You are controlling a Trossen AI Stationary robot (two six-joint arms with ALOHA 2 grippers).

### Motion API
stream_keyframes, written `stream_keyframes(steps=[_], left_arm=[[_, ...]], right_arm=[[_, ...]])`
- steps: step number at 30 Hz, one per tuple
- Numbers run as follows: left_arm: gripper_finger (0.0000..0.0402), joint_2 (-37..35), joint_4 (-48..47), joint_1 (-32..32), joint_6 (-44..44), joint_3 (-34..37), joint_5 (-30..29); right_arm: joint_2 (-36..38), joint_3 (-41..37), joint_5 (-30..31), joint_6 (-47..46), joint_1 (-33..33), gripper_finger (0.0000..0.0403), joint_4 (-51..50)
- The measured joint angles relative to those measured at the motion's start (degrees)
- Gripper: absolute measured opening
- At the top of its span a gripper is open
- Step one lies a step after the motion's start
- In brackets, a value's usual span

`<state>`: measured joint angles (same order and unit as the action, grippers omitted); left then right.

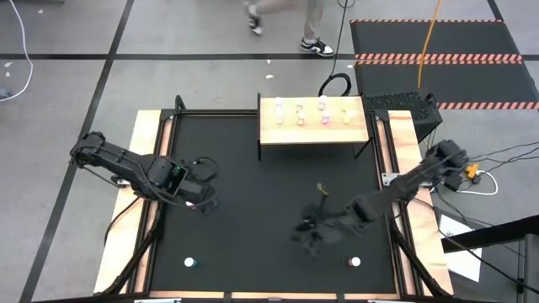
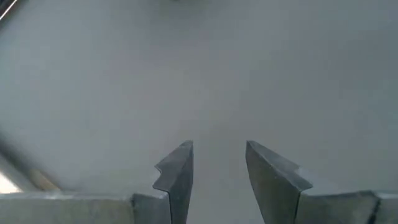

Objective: Pick and place medicine bottles onto shelf by color
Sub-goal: Put the yellow pill bottle on the shelf aligned with the other yellow pill bottles

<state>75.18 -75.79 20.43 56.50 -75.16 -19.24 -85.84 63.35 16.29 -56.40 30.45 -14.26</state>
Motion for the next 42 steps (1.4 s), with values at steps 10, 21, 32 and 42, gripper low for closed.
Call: stream_keyframes(steps=[10, 21, 32, 42], left_arm=[[0.0217, -3.0, -6.5, 3.6, 12.5, 5.6, -1.3], [0.0267, -9.1, 6.4, -5.6, 10.7, 28.2, 8.2], [0.0191, -9.2, 13.7, -9.6, 8.7, 34.4, 11.9], [0.0179, -9.1, 17.7, -9.5, 7.4, 36.6, 13.6]], right_arm=[[-9.6, 9.2, 0.0, 34.4, -11.5, 0.0162, 27.3], [-10.3, 9.2, -9.1, 33.1, -16.9, 0.0162, 31.6], [-10.3, 9.2, -11.7, 31.6, -15.7, 0.0162, 25.9], [-10.3, 9.2, -11.7, 31.6, -15.7, 0.0162, 25.4]])
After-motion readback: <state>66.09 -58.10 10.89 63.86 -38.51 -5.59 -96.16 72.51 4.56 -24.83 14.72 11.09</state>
